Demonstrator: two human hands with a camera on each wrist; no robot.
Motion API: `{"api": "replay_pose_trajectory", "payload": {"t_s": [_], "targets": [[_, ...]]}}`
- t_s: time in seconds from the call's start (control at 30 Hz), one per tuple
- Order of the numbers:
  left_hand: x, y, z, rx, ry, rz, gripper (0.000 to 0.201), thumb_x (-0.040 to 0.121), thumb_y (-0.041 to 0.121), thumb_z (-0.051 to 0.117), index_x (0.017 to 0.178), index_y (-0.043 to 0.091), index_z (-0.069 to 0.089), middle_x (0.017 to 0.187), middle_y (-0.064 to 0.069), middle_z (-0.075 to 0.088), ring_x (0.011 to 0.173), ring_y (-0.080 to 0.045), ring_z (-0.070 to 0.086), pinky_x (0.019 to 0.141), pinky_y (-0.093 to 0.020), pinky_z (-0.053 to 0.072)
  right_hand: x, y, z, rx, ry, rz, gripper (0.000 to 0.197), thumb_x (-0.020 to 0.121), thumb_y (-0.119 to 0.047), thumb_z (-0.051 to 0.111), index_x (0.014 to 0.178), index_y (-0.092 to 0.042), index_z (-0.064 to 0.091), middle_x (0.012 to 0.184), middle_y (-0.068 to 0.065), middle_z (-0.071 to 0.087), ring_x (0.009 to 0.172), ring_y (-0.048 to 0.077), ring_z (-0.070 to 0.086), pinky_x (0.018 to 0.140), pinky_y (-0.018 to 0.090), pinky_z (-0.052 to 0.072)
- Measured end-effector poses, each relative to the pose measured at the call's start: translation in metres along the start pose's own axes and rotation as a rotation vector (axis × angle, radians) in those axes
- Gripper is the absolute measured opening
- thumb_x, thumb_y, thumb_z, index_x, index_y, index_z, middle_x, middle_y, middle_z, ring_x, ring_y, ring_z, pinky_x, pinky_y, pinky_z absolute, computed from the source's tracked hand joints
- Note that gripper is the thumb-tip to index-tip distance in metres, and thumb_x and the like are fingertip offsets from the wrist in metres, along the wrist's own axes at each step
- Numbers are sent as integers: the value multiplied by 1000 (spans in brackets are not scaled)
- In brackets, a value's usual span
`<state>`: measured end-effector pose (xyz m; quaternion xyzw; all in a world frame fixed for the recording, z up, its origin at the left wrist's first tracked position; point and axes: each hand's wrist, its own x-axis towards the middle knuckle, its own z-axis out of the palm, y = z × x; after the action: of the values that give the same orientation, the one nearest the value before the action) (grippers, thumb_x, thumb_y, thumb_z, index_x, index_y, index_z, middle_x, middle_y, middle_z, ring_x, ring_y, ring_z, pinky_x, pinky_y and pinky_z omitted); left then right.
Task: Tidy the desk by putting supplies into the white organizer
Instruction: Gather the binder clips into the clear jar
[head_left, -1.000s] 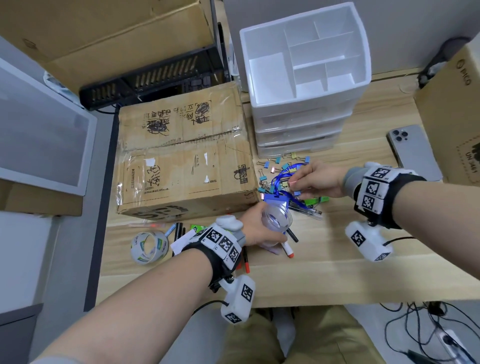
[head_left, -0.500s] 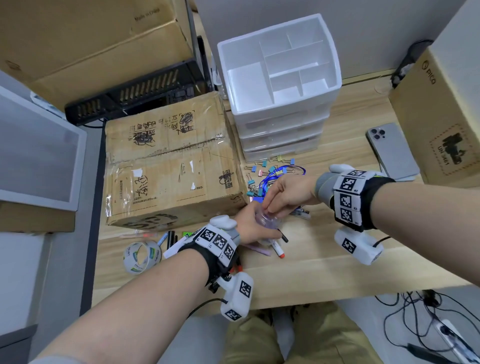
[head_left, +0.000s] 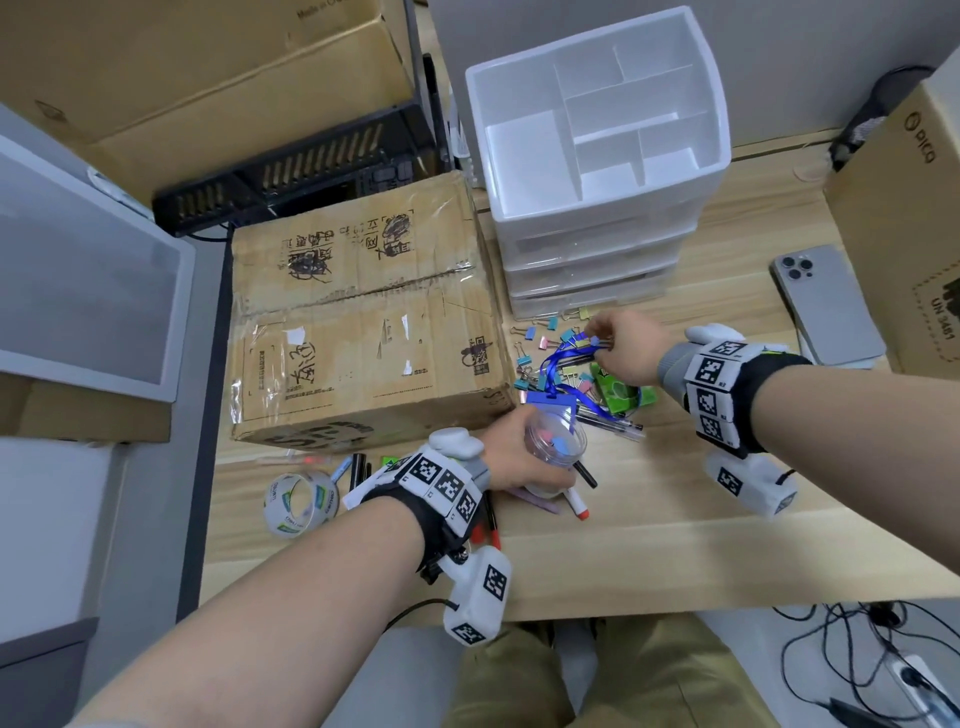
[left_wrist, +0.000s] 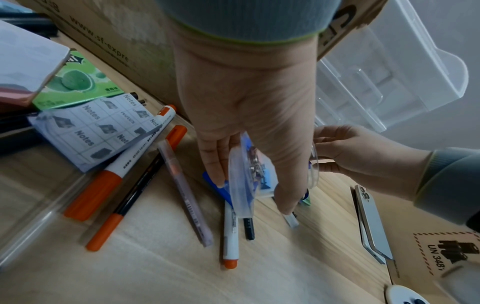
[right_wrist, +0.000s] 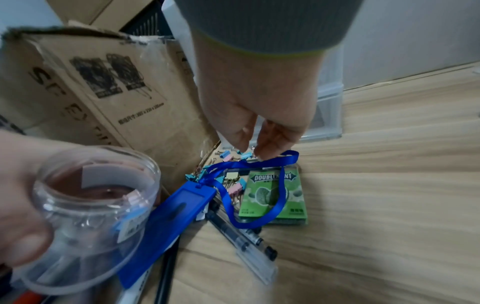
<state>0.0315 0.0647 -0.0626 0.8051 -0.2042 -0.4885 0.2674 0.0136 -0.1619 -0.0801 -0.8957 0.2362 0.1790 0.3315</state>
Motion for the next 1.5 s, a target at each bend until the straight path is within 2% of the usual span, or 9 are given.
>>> {"api": "replay_pose_trajectory", "payload": {"t_s": [0.13,0.37,0.5,0.6,0.77,0.9,1.13,1.33,1.5], "targets": [[0,-1,-3,3,-15,5,62,71,27,89,115,23,47,93,16,54,83,-1,53,59,-8,39,6,-3,9,-162,-14,-30,53,86,-14,68,137,-17,55,133,9,61,115,29,61,94,36,52],[2,-3,-6,14,-59,18,46,73,17,88,96,22,48,82,13,51,66,4,48,50,-2,36,8,-9,20,-249,-83,-73,48,87,-10,64,134,-14,54,119,9,66,102,28,63,77,31,49],[3,-7,-7,33,-49,-6,55,71,24,89,107,24,47,88,15,51,73,5,49,50,-1,36,9,-9,21,-196,-26,-164,30,83,-6,62,113,-13,63,106,5,65,96,26,61,77,33,50],[4,-9,-7,43,-54,-12,56,71,25,89,108,23,46,88,15,51,72,4,49,49,0,35,8,-10,22,-264,-116,-225,14,84,-10,59,94,-17,65,92,-3,69,88,21,64,77,35,54],[6,-9,-7,55,-64,-17,54,71,26,88,108,21,49,90,13,55,75,3,51,52,-2,37,6,-7,31,-391,-131,-281,32,86,-8,57,115,-18,64,113,1,60,100,27,61,79,37,51],[6,-9,-8,84,-70,-44,62,70,31,88,118,18,51,110,-1,63,90,-8,55,70,-20,45,9,-6,34,-347,-179,-278,37,81,-2,59,116,-15,60,112,5,58,99,27,59,82,42,52],[7,-7,-8,106,-83,-54,67,66,36,88,120,21,51,112,-1,63,103,-16,61,81,-29,52,11,-2,33,-410,-127,-321,32,82,-4,59,111,-17,64,106,4,55,88,27,59,72,43,54],[9,-7,-8,117,-88,-48,64,67,34,88,117,19,52,110,-2,63,98,-17,61,79,-29,51,10,-5,33,-437,-122,-387,37,80,-6,60,114,-18,66,109,3,55,101,25,55,74,41,53],[11,-7,-8,118,-98,-33,58,71,28,87,115,15,51,90,7,53,77,-6,49,60,-20,39,10,-9,36,-467,-184,-422,44,86,-12,61,128,-25,61,110,5,52,98,25,56,68,37,50]]}}
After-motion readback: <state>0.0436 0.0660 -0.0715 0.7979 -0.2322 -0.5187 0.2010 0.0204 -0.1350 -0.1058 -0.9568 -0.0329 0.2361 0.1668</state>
